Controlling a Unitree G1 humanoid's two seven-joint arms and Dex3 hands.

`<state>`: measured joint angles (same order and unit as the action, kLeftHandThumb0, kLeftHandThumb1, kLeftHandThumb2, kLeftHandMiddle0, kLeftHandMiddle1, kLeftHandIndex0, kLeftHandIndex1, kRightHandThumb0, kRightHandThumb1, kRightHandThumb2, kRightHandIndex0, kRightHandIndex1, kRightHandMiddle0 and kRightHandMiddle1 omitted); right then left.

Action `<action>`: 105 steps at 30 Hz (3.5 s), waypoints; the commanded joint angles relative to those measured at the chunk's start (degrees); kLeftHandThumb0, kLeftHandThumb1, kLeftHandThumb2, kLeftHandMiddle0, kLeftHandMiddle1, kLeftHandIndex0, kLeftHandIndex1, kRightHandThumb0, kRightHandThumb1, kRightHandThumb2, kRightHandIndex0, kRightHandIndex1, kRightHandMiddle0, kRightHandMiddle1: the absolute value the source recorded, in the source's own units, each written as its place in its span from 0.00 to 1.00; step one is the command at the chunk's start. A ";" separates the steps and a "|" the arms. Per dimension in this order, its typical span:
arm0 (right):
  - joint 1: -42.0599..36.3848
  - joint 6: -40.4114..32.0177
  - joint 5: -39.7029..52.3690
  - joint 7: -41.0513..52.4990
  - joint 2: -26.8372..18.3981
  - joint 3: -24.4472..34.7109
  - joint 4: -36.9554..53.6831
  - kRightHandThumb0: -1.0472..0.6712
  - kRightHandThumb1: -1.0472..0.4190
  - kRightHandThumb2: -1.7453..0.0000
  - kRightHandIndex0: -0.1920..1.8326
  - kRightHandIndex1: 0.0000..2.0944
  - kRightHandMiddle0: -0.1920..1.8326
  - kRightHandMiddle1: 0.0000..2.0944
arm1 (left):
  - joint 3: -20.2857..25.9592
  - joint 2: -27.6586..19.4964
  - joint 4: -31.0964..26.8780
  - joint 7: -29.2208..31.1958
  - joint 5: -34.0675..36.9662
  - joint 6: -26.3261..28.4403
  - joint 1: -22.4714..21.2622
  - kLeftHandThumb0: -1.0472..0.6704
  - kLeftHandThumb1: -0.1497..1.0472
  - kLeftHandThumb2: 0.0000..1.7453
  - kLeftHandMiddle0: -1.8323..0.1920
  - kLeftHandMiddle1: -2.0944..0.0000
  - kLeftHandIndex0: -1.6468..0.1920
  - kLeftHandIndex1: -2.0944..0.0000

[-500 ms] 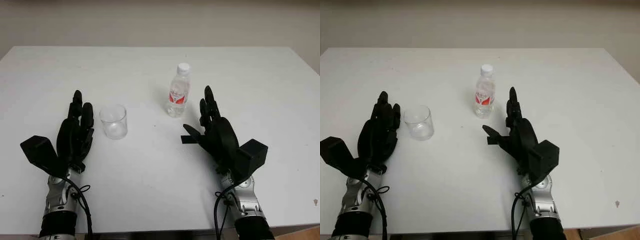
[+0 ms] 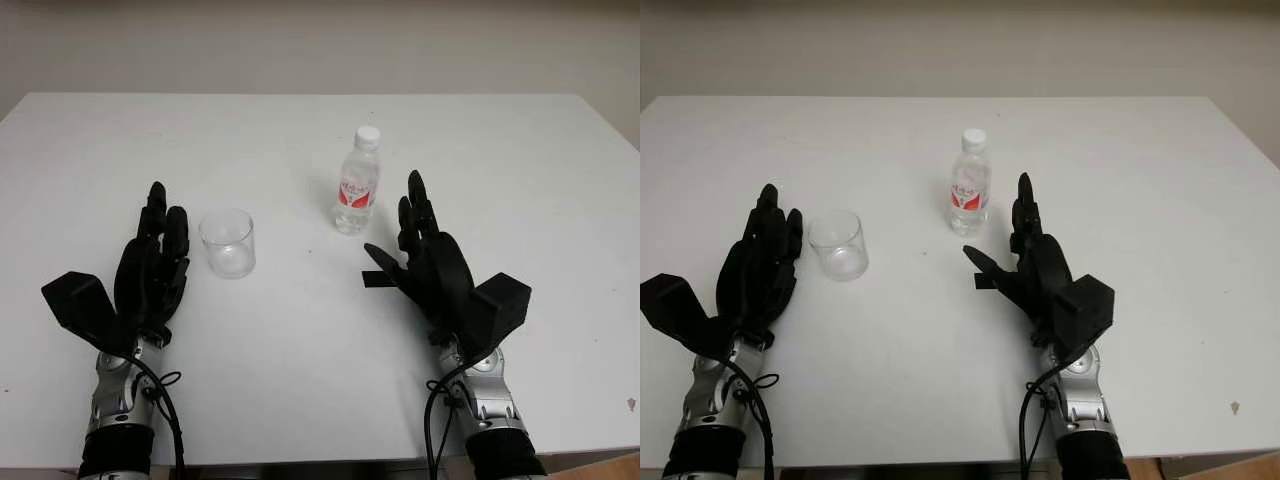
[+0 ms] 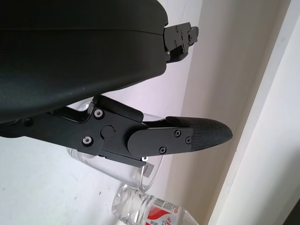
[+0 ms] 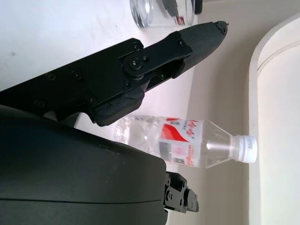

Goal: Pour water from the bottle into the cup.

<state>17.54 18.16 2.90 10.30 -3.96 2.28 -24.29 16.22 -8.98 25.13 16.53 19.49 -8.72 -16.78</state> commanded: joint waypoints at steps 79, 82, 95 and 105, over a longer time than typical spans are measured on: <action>42.39 -7.74 -11.18 -16.11 1.30 1.99 -51.74 0.39 0.00 0.87 0.61 1.00 0.49 1.00 | 0.25 0.47 1.92 -0.93 -1.20 -1.78 -0.05 0.20 1.00 0.23 0.98 0.97 0.98 0.97; 42.30 -6.77 -12.19 -17.24 1.29 1.22 -51.67 0.41 0.00 0.85 0.65 1.00 0.54 1.00 | 0.22 0.46 2.21 -1.03 -1.16 -1.57 -0.37 0.19 1.00 0.21 0.97 0.97 0.98 0.97; 43.85 1.36 -16.54 -21.19 1.81 -2.89 -51.01 0.42 0.00 0.84 0.71 1.00 0.60 1.00 | 0.46 0.00 3.19 -0.14 -0.98 -2.22 -0.76 0.20 1.00 0.23 0.98 0.97 0.98 0.97; 48.34 4.49 -26.01 -26.66 0.86 -11.54 -51.10 0.40 0.00 0.85 0.77 1.00 0.65 1.00 | 0.42 0.37 2.81 -0.67 -1.02 -1.78 -1.12 0.20 1.00 0.23 0.97 0.97 0.98 0.97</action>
<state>63.76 21.62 -22.12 -15.63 -2.49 -8.15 -76.01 16.51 -8.89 27.04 16.09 18.39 -10.96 -18.64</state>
